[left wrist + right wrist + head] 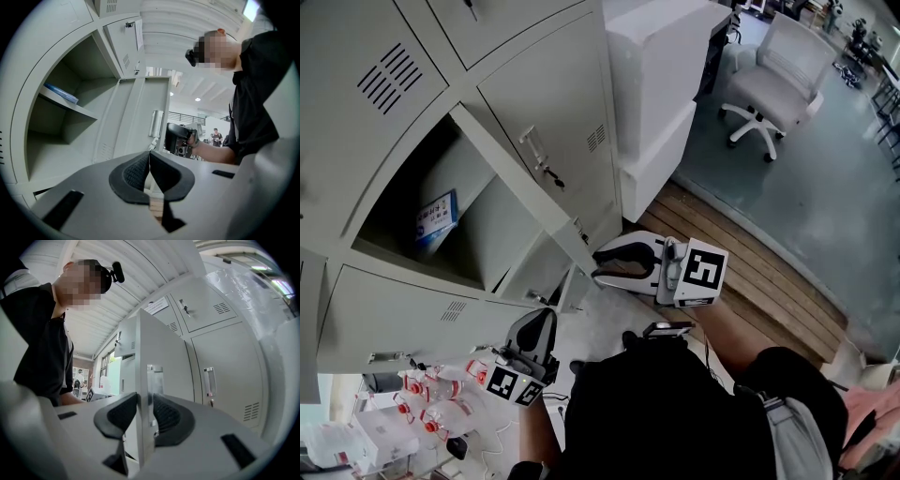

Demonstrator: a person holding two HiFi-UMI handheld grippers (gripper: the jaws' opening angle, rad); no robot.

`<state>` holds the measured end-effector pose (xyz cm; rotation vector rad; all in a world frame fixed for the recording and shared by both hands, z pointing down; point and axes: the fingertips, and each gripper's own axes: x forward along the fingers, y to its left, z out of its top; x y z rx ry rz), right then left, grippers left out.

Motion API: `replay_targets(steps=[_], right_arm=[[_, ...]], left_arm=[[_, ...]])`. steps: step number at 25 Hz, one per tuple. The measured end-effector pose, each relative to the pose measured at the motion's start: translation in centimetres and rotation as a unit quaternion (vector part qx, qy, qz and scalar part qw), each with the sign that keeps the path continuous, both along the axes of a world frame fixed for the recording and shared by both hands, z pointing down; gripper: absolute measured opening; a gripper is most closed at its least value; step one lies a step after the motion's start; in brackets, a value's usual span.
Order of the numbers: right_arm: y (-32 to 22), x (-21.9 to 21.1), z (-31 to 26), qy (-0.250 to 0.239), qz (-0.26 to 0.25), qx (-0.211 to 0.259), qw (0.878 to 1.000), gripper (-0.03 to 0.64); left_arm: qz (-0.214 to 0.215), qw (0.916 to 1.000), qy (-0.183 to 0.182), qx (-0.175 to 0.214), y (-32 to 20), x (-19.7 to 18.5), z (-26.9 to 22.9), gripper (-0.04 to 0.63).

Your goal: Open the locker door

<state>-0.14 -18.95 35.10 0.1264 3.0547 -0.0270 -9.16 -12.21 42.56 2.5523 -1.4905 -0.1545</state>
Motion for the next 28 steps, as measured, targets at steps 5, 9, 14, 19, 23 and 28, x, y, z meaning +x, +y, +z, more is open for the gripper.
replay_targets(steps=[5,9,14,19,23,28], right_arm=[[-0.4,0.6,-0.1,-0.001,0.011,0.001,1.000,0.112],[-0.7,1.0,-0.1,0.000,0.021,0.003,1.000,0.104],[-1.2,1.8,-0.1,-0.002,0.037,0.002,0.999,0.083],[-1.9,2.5,-0.1,-0.003,0.053,0.000,0.999,0.078],[-2.8,3.3,0.0,0.002,0.074,0.001,0.997,0.075],[-3.9,4.0,-0.1,0.004,0.085,0.004,0.996,0.074]], left_arm=[[0.004,1.0000,0.001,-0.003,0.1,0.3,0.1,0.017],[0.009,0.9999,0.002,-0.007,0.0,0.4,0.5,0.017],[0.016,0.9999,0.005,-0.004,-0.4,0.9,0.4,0.017],[0.023,0.9997,0.009,-0.003,-0.6,1.4,0.4,0.017],[0.024,0.9996,0.010,-0.004,-0.6,1.5,0.4,0.017],[0.027,0.9996,0.010,-0.005,-0.8,1.7,0.6,0.017]])
